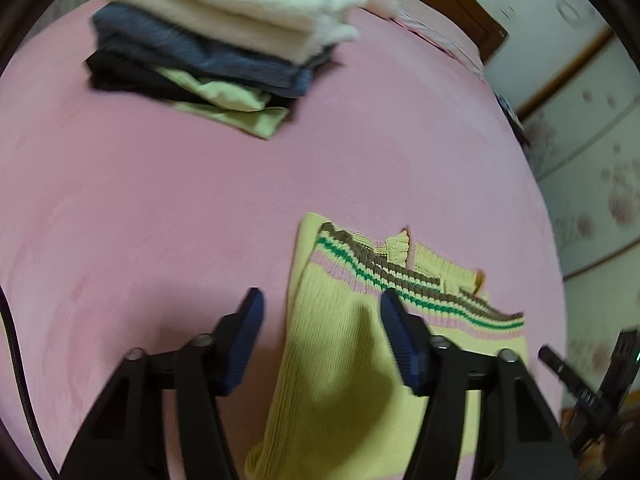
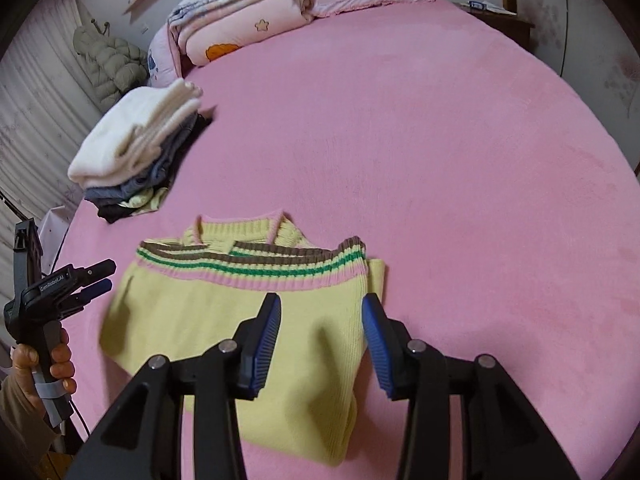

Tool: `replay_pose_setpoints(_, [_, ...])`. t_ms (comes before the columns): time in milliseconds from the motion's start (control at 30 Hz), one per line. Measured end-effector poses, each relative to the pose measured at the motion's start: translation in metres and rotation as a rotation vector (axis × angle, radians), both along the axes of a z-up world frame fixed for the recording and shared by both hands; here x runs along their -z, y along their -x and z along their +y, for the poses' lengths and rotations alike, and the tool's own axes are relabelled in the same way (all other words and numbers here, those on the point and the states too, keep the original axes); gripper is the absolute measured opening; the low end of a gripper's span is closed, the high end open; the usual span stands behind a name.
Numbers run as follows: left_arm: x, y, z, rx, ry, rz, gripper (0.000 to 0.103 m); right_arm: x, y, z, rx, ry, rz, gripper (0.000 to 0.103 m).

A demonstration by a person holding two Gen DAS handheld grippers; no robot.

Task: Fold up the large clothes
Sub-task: 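Fold the hem up over the collar with both grippers and release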

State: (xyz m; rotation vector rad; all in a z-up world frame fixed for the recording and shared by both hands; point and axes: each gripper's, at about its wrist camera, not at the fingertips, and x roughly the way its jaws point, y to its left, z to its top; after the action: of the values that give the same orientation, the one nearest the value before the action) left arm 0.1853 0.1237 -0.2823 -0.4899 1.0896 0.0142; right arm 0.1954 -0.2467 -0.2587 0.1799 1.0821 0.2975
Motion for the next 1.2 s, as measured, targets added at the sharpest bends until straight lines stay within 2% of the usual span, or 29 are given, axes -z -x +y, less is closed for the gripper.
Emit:
replay_pose_setpoints(33, [0.005, -0.007, -0.003, 0.026, -0.020, 0.002, 0.040, 0.004, -0.002, 0.000, -0.002, 0.005, 0.002, 0.042])
replay_pose_setpoints(167, [0.013, -0.021, -0.021, 0.086, -0.083, 0.015, 0.030, 0.022, -0.020, 0.008, -0.028, 0.053, 0.009, 0.042])
replay_pose_setpoints(233, [0.012, -0.023, -0.027, 0.102, -0.134, 0.023, 0.012, 0.026, -0.024, 0.012, -0.043, 0.088, 0.009, 0.039])
replay_pose_setpoints(300, [0.012, -0.023, -0.032, 0.114, -0.180, 0.025, 0.008, 0.032, -0.026, 0.017, -0.057, 0.124, 0.021, 0.009])
replay_pose_setpoints(367, [0.001, -0.019, -0.037, 0.112, -0.218, -0.017, 0.007, 0.030, -0.025, 0.018, -0.060, 0.127, 0.016, 0.006])
replay_pose_setpoints(500, [-0.017, -0.015, -0.043, 0.105, -0.281, -0.100, 0.006, 0.001, -0.019, 0.017, -0.049, 0.098, -0.105, 0.005])
replay_pose_setpoints(567, [-0.006, -0.021, -0.042, 0.088, -0.302, -0.072, 0.006, -0.001, -0.021, 0.017, -0.032, 0.125, -0.146, 0.005])
replay_pose_setpoints(667, [0.020, -0.027, -0.034, 0.065, -0.287, -0.005, 0.007, 0.026, -0.032, 0.017, -0.014, 0.174, -0.081, 0.006])
replay_pose_setpoints(767, [0.022, -0.028, -0.038, 0.063, -0.313, -0.002, 0.010, 0.041, -0.035, 0.020, -0.010, 0.208, -0.021, 0.008])
replay_pose_setpoints(833, [0.016, -0.028, -0.041, 0.061, -0.320, 0.016, 0.027, 0.033, -0.032, 0.020, 0.001, 0.202, -0.033, 0.009])
replay_pose_setpoints(867, [0.013, -0.029, -0.041, 0.060, -0.318, 0.024, 0.033, 0.026, -0.028, 0.020, 0.013, 0.204, -0.042, 0.012])
replay_pose_setpoints(900, [0.008, -0.028, -0.042, 0.062, -0.306, 0.031, 0.048, 0.018, -0.025, 0.021, 0.026, 0.204, -0.058, 0.016])
replay_pose_setpoints(933, [0.001, -0.027, -0.043, 0.061, -0.294, 0.035, 0.058, 0.011, -0.021, 0.021, 0.035, 0.200, -0.074, 0.018])
replay_pose_setpoints(1000, [-0.012, -0.023, -0.047, 0.056, -0.286, 0.021, 0.060, -0.005, -0.013, 0.024, 0.044, 0.171, -0.106, 0.024])
replay_pose_setpoints(1100, [-0.030, -0.018, -0.059, 0.068, -0.280, -0.007, 0.061, -0.024, -0.001, 0.033, 0.036, 0.102, -0.125, 0.025])
replay_pose_setpoints(1200, [-0.038, -0.008, -0.073, 0.072, -0.220, -0.045, 0.061, -0.031, 0.009, 0.053, 0.009, 0.031, -0.126, 0.025])
